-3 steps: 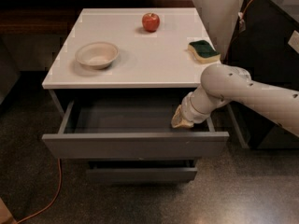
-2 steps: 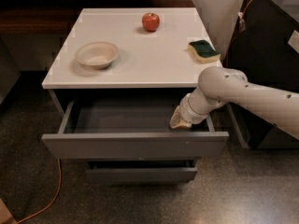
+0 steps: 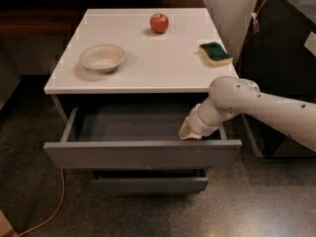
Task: Place apple into top drawer
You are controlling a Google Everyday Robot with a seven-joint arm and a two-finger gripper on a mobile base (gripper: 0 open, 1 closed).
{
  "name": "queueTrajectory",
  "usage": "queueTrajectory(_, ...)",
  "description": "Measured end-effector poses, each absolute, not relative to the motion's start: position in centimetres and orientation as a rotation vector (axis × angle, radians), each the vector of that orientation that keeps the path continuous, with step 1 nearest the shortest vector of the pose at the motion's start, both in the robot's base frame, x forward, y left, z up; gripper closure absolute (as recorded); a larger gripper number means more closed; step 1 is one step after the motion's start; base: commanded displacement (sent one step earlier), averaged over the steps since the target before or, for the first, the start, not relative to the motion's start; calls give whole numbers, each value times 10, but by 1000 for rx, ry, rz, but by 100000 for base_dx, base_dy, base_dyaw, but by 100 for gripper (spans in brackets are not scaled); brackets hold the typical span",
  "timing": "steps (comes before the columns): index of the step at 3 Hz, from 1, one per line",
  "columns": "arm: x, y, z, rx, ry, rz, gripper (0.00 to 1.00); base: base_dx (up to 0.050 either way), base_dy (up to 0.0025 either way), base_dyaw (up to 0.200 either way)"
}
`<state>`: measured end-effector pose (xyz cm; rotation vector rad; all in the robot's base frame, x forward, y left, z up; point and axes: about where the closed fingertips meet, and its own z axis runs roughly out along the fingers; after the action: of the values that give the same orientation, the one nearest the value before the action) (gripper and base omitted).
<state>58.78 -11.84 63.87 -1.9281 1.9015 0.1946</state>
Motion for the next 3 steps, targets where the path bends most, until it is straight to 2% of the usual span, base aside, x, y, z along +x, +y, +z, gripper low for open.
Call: queueTrajectory(3, 531, -131, 641, -1927, 1914, 223, 100, 0, 0, 0)
